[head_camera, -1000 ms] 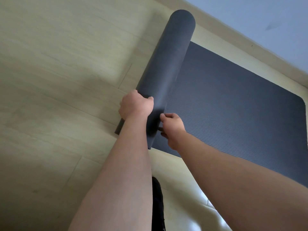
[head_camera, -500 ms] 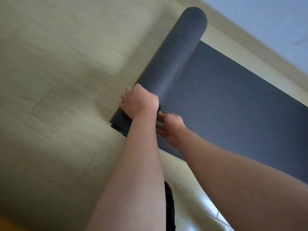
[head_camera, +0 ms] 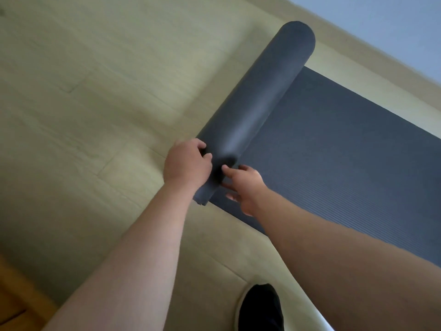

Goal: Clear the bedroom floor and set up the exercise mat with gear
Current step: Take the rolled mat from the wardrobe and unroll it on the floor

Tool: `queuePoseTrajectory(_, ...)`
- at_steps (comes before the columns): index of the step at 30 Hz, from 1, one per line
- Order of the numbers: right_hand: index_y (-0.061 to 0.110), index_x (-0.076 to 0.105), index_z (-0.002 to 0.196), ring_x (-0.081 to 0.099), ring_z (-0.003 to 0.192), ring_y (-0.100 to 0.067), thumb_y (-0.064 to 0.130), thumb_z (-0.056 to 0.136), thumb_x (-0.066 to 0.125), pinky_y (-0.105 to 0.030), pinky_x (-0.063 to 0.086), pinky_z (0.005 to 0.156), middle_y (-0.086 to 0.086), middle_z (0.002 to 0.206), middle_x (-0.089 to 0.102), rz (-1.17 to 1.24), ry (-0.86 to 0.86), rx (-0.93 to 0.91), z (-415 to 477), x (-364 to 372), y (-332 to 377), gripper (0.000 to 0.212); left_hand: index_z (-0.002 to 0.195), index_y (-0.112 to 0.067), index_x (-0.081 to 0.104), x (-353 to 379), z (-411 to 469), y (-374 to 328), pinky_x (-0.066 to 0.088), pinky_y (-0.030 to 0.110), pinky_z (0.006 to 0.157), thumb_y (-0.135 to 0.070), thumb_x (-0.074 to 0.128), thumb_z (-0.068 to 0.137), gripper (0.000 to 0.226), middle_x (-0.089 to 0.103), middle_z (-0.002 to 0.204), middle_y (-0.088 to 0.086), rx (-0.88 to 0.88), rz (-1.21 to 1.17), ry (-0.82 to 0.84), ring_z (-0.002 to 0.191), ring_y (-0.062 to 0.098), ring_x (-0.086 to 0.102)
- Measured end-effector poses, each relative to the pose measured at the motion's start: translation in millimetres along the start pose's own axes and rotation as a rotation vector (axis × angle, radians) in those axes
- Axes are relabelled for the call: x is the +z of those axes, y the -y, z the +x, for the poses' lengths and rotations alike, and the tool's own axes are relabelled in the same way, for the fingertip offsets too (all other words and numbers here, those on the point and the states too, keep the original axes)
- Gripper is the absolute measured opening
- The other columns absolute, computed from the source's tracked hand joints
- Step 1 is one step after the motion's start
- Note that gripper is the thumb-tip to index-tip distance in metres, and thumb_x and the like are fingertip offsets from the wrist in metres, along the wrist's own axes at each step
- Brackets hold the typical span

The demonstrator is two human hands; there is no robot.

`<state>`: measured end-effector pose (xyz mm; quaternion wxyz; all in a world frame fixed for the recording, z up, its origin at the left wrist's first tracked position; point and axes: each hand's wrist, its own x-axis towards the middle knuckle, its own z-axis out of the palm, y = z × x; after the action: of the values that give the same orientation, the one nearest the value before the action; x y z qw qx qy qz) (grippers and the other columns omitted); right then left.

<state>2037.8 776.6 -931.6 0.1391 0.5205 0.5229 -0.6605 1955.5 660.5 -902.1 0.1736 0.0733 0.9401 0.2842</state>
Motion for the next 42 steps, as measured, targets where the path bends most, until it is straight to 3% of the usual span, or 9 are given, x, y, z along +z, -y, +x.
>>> queuePoseTrajectory(7,0.027,0.049,0.144,0.062,0.109,-0.026,0.019,0.101,0.059,-0.048,0.055,0.097,-0.002,0.119,0.062,0.068,0.026,-0.013,1,30,7,0.044,0.148,-0.019,0.051,-10,2,40,0.048,0.043,0.108,-0.051,0.080,0.080,0.080,0.060,0.143,0.004,0.012,0.093,0.029,0.131,0.027,0.055)
queuePoseTrajectory(12,0.018,0.058,0.130,0.067,0.104,-0.028,0.017,0.103,0.053,-0.036,0.058,0.078,-0.012,0.117,0.066,0.143,0.148,0.053,-4,23,5,0.027,0.147,-0.017,0.051,-11,6,37,0.048,0.042,0.109,-0.037,0.086,0.078,0.080,0.063,0.140,0.006,-0.017,0.194,0.033,0.130,0.029,0.058)
queuePoseTrajectory(15,0.006,0.053,0.137,0.056,0.128,-0.037,0.015,0.101,0.051,-0.044,0.055,0.095,-0.021,0.143,0.054,0.064,0.189,0.072,-9,10,3,0.037,0.141,-0.016,0.055,-13,6,29,0.050,0.043,0.104,-0.032,0.083,0.081,0.068,0.064,0.132,0.009,0.022,0.298,0.067,0.125,0.033,0.058)
queuePoseTrajectory(20,0.005,0.042,0.148,0.047,0.137,-0.037,0.016,0.104,0.046,-0.047,0.048,0.104,-0.018,0.152,0.044,0.002,0.158,0.180,-47,-13,12,0.046,0.163,-0.036,0.008,-28,-4,7,0.044,0.044,0.110,-0.033,0.064,0.095,0.088,0.035,0.159,0.011,0.082,0.477,0.346,0.139,0.034,0.045)
queuePoseTrajectory(24,0.002,0.048,0.144,0.047,0.136,-0.039,0.015,0.103,0.047,-0.048,0.045,0.106,-0.021,0.149,0.047,0.034,0.101,0.235,-66,-10,27,0.043,0.161,-0.042,-0.002,-35,6,-5,0.038,0.045,0.116,-0.041,0.056,0.099,0.085,0.007,0.169,0.020,0.085,0.652,0.590,0.146,0.040,0.035)
queuePoseTrajectory(30,-0.001,0.050,0.141,0.052,0.131,-0.038,0.018,0.106,0.040,-0.044,0.046,0.102,-0.022,0.144,0.052,0.039,-0.025,0.276,-44,43,73,0.041,0.163,-0.036,0.002,-49,39,5,0.043,0.044,0.110,-0.029,0.049,0.100,0.079,0.009,0.170,0.012,0.026,0.625,0.637,0.143,0.036,0.040)
queuePoseTrajectory(35,-0.003,0.052,0.139,0.047,0.100,-0.026,0.028,0.107,0.038,-0.043,0.045,0.100,-0.017,0.119,0.056,0.082,-0.101,0.340,-10,91,93,0.046,0.162,-0.015,0.024,-64,89,18,0.039,0.041,0.113,-0.016,0.050,0.094,0.072,0.031,0.160,0.012,0.031,0.557,0.627,0.140,0.034,0.041)
queuePoseTrajectory(38,0.003,0.053,0.140,0.053,0.118,-0.032,0.032,0.108,0.036,-0.043,0.042,0.111,-0.015,0.130,0.057,0.074,-0.168,0.393,-5,121,98,0.047,0.153,-0.008,0.035,-84,125,23,0.040,0.040,0.110,-0.012,0.053,0.091,0.065,0.045,0.149,0.016,0.027,0.505,0.683,0.134,0.036,0.047)
queuePoseTrajectory(42,0.009,0.055,0.129,0.056,0.116,-0.035,0.032,0.106,0.036,-0.038,0.043,0.102,-0.019,0.141,0.053,0.112,-0.261,0.408,-7,151,100,0.037,0.163,-0.028,0.014,-122,150,25,0.046,0.039,0.106,-0.006,0.049,0.090,0.084,0.050,0.149,0.006,0.140,0.304,0.813,0.129,0.027,0.054)
